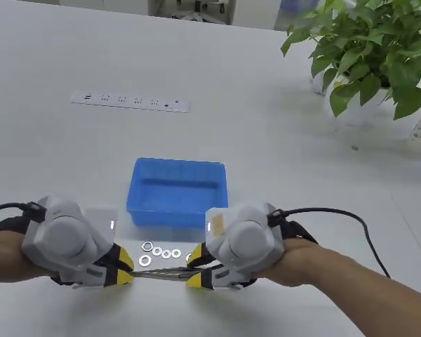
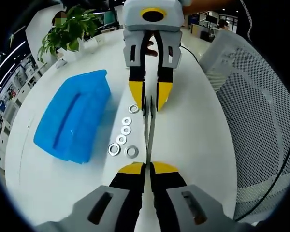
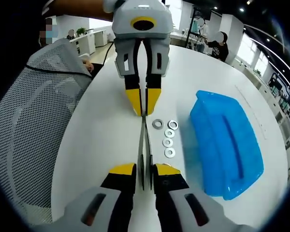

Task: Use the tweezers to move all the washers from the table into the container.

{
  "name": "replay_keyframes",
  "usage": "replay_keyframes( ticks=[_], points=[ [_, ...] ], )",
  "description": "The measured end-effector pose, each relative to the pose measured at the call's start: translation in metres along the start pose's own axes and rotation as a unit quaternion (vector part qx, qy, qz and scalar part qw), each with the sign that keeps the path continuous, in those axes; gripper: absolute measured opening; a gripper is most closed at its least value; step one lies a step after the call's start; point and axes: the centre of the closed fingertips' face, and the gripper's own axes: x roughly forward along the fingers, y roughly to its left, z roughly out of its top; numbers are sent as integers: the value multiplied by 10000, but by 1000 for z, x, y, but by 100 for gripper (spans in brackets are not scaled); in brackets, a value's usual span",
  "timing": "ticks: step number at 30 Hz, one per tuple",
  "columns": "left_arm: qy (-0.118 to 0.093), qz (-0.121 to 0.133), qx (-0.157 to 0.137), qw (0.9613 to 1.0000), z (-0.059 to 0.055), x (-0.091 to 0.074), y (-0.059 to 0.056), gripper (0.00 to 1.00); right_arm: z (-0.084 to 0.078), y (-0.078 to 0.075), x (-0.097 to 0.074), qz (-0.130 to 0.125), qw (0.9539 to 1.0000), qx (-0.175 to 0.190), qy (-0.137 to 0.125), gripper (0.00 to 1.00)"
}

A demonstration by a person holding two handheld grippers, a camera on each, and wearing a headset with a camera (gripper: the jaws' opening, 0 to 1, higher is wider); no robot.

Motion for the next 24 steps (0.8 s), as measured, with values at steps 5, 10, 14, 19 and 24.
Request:
replay_keyframes(
  ticks=[5,10,14,19,24],
  points=[
    [-4,-7,2,10000,1,0,1,6,-1,1,2,18,10000,-59,55,14],
    [23,-66,45,10000,0,0,0,6,-1,0,3,16,9999,-88,68,12],
    [41,-99,85,9999,0,-1,-2,6,-1,0,3,21,9999,-95,76,12],
    [-7,-72,53,10000,3,-5,-1,6,0,1,3,11,9999,-106,78,12],
    [-47,-51,76,9999,7,-10,0,5,1,1,3,-3,9999,-92,63,12]
  ],
)
